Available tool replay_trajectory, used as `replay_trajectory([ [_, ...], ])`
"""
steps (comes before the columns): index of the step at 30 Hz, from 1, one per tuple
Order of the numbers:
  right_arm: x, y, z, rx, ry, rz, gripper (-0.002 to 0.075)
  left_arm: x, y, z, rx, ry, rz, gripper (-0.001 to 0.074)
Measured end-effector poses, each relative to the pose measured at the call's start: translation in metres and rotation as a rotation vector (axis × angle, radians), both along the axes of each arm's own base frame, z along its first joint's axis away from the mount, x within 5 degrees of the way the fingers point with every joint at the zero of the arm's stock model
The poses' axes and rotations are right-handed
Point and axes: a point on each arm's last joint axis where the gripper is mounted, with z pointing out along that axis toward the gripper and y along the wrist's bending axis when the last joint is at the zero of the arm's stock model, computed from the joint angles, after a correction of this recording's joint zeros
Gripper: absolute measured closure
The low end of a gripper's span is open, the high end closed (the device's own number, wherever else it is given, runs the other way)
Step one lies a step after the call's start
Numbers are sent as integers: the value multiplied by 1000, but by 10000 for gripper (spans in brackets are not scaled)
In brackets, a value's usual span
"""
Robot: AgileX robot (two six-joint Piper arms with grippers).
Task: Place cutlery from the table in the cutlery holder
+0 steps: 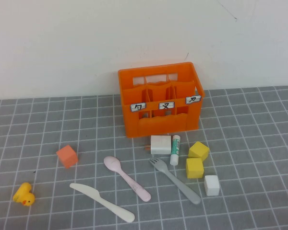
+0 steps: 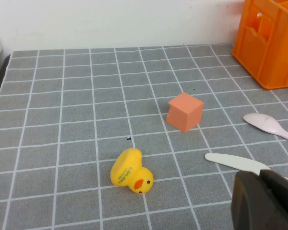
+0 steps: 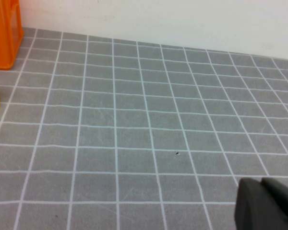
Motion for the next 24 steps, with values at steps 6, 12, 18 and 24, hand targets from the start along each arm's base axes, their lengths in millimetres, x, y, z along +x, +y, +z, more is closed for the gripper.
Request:
replay_trajectory([
  [6, 0, -1, 0, -16, 1, -1, 729, 0, 0, 0, 12, -1, 1, 736],
  [12, 0, -1, 0, -35, 3, -3, 729, 0, 1, 0, 17, -1, 1, 736],
  [18, 0, -1, 0, -38, 3, -3, 729, 0, 1, 0, 25, -2, 2, 736],
  [24, 0, -1, 0, -38, 3, -3, 729, 0, 1, 0, 29, -2, 2, 736],
])
